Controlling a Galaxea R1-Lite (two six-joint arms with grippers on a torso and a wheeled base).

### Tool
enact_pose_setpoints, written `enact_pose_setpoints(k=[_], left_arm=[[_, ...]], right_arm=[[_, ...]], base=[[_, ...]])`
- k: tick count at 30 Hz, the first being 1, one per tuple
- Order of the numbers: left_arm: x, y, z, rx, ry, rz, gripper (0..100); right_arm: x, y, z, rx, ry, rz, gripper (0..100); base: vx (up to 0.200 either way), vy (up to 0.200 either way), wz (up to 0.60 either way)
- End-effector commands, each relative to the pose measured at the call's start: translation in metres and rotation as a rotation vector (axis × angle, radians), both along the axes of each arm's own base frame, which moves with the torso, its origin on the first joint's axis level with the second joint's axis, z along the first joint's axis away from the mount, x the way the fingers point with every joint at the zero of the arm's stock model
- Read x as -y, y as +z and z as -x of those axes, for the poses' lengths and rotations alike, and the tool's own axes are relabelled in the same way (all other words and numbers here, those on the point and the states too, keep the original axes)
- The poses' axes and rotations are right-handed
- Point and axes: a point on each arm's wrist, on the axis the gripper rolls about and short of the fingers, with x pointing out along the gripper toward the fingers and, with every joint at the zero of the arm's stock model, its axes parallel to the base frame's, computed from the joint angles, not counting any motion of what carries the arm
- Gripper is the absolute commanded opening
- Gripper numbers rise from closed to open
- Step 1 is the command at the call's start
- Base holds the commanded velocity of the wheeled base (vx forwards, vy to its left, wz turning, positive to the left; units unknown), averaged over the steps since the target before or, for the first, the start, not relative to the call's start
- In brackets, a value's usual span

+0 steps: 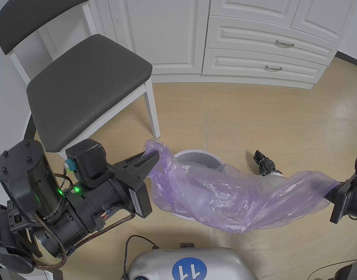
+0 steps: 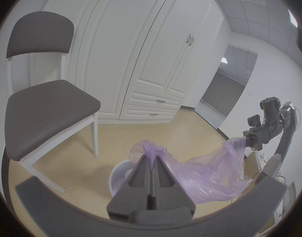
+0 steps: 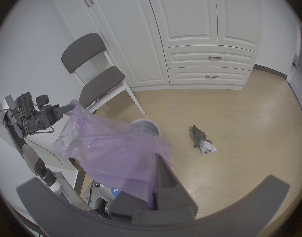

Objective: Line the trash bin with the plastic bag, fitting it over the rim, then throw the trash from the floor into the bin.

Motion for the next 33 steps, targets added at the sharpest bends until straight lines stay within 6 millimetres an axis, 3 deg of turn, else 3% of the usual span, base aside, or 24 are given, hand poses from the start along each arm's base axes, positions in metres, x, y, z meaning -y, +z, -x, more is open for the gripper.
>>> enact_pose_setpoints(k=[1,21,33], left_arm=[[0.001,-0.005,-0.003,-0.005,0.015,-0.023,0],[0.000,-0.016,-0.017,0.023,0.094,-0.045,0],[-0.024,-0.016,-0.021,0.013,-0.041,-0.018,0]], right_arm=[[-0.002,-0.006,-0.002,-0.015,-0.001,0.018,0],[-0.007,-0.021,-0.011,-0.033,-0.084,0.152,0],[-0.008,-0.025,-0.016,-0.041,-0.132,0.186,0]], base=[[0.000,0.000,0.00],[0.000,0.000,0.00],[0.000,0.000,0.00]])
